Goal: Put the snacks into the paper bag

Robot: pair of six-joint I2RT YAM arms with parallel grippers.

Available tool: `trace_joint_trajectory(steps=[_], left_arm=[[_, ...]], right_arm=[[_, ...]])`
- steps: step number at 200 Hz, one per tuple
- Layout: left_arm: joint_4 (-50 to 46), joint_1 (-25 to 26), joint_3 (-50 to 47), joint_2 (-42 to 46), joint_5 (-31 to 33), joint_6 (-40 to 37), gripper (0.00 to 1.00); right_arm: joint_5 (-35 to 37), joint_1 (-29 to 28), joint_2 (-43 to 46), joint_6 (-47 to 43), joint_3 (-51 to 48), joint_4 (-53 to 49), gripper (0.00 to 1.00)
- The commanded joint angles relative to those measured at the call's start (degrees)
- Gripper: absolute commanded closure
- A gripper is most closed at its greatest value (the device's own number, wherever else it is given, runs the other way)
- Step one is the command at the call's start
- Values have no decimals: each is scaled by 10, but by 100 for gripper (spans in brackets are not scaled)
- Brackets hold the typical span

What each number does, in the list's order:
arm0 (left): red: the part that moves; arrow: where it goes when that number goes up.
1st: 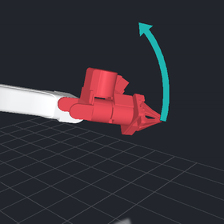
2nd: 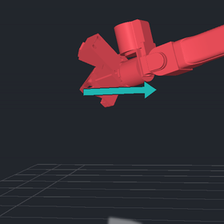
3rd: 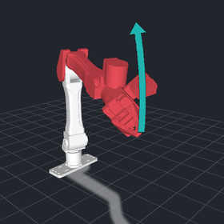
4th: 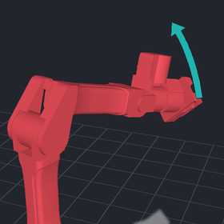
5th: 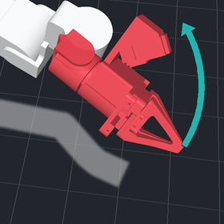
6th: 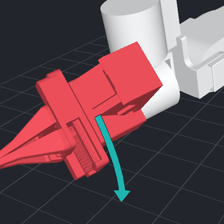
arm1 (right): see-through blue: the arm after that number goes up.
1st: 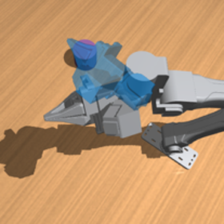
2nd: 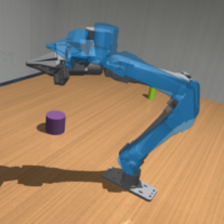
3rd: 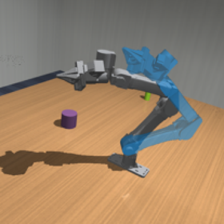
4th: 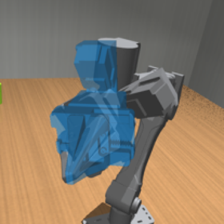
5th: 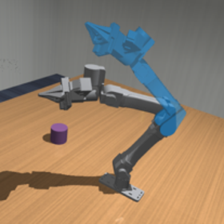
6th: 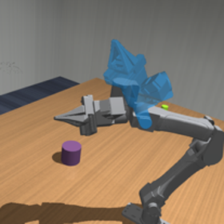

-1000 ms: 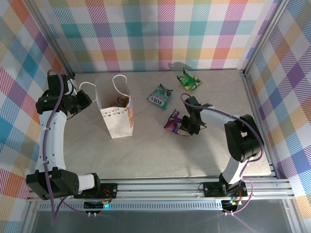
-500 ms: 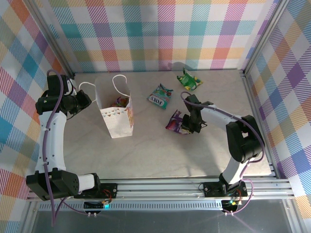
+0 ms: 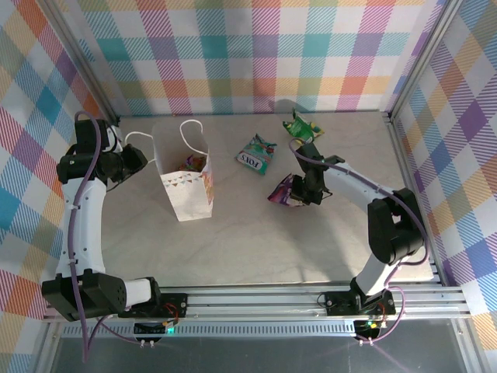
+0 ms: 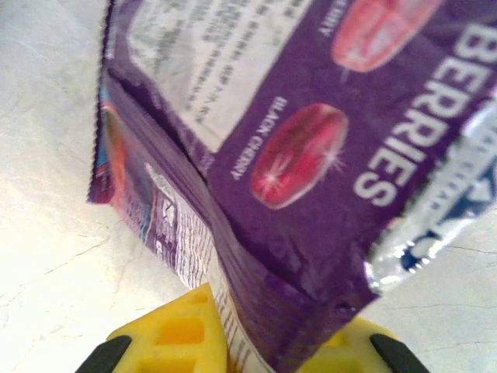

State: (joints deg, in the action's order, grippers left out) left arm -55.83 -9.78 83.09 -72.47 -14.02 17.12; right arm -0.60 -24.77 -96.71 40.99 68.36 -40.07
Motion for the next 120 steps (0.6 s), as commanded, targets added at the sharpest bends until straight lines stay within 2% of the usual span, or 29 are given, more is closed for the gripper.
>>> trace_joint_trajectory(steps=[1, 36, 77, 120], left_arm=[[-12, 6, 19, 6, -11, 3, 79], [2, 6, 13, 9, -28, 9, 79], [14, 8, 8, 9, -63, 14, 67], [10, 29, 18, -8, -70, 6, 61]], right_arm=[[6, -4, 35, -19, 32, -11, 88], [8, -13, 56, -32, 56, -13, 89], [12, -24, 79, -39, 77, -16, 89], [13, -40, 94, -47, 108, -11, 89]])
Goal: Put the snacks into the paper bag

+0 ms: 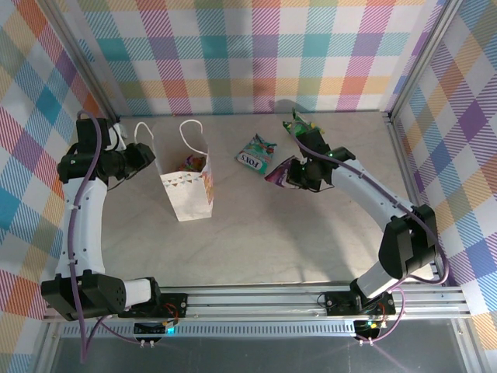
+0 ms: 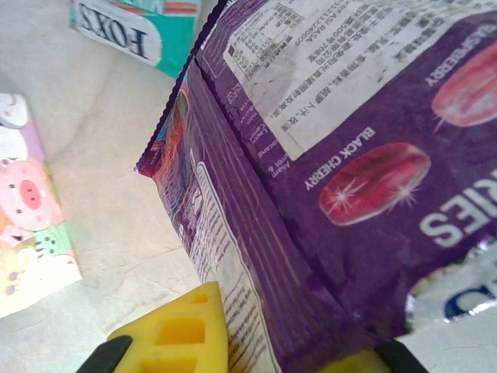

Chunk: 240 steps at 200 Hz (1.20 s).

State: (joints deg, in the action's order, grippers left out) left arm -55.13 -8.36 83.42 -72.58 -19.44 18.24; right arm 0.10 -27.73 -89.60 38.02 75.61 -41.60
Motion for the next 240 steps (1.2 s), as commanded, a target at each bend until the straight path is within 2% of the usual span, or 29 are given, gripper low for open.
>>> trace_joint_trajectory(steps=[1, 65, 87, 113, 170, 205, 240], left_arm=[[3, 15, 15, -7, -15, -5, 61], [-3, 32, 13, -23, 20, -7, 62], [2, 33, 9, -23, 30, -3, 66], [15, 33, -1, -22, 20, 2, 74], [35, 32, -14, -21, 3, 14, 83], [38, 32, -18, -23, 12, 20, 88], [43, 32, -21, -22, 13, 23, 89]], right_arm=[[6, -11, 24, -17, 36, 4, 89], [28, -52, 30, -55, 95, 4, 89], [40, -70, 32, -74, 112, 9, 88], [49, -85, 34, -91, 134, 18, 88], [58, -107, 29, -140, 197, 25, 89], [59, -119, 35, -160, 218, 42, 89], [54, -134, 38, -190, 246, 51, 89]])
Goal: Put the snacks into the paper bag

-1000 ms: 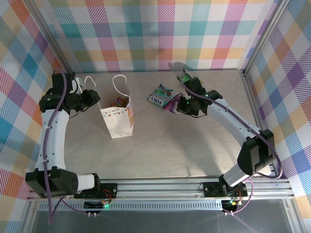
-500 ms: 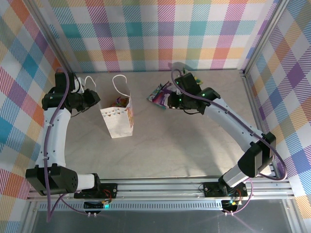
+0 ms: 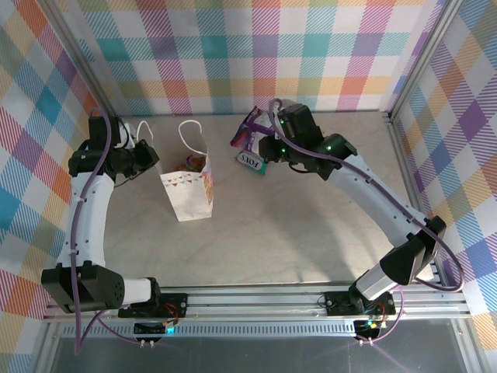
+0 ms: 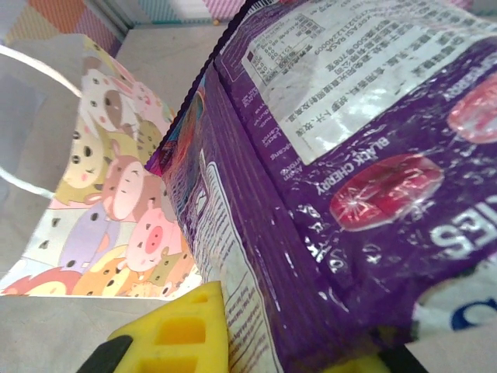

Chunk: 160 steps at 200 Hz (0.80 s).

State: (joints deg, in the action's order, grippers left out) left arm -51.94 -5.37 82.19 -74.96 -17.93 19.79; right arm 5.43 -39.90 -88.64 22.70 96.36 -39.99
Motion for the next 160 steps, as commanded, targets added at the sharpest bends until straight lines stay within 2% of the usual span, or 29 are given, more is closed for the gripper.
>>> trace_joint_trajectory(steps=[1, 82, 160], left_arm=[[11, 2, -8, 1, -2, 8, 89], [8, 2, -6, 7, 5, 10, 89], [14, 2, -11, 11, -1, 14, 89]], right_arm=[[0, -13, 28, -38, 40, 34, 89], [-29, -47, 23, -47, 85, 75, 89], [-33, -99, -45, -70, 190, 87, 89]])
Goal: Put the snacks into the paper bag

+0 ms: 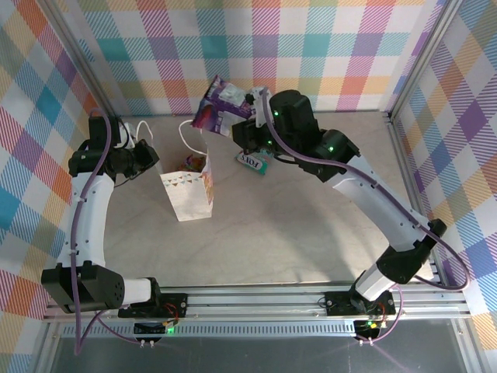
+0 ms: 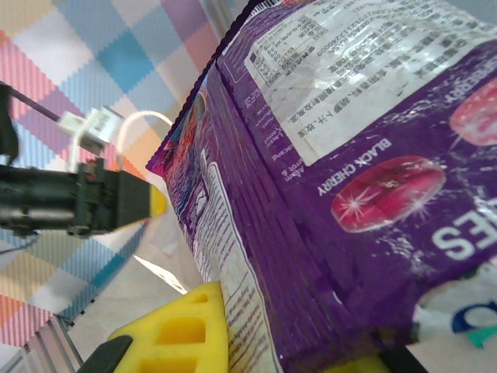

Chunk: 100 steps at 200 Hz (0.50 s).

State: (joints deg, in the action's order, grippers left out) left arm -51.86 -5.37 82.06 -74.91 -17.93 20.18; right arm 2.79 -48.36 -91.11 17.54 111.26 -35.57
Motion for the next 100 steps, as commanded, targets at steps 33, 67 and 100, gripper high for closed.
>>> trace_joint_trajectory(steps=[33, 67, 100], left_arm=[[15, 2, -14, 15, -1, 10, 88], [15, 2, -12, 18, -2, 9, 88], [14, 2, -10, 18, -1, 7, 88]], right_arm=[[17, -38, -68, -36, 103, 21, 88], [110, -73, -130, -67, 179, -25, 88], [200, -106, -172, -95, 223, -41, 87]])
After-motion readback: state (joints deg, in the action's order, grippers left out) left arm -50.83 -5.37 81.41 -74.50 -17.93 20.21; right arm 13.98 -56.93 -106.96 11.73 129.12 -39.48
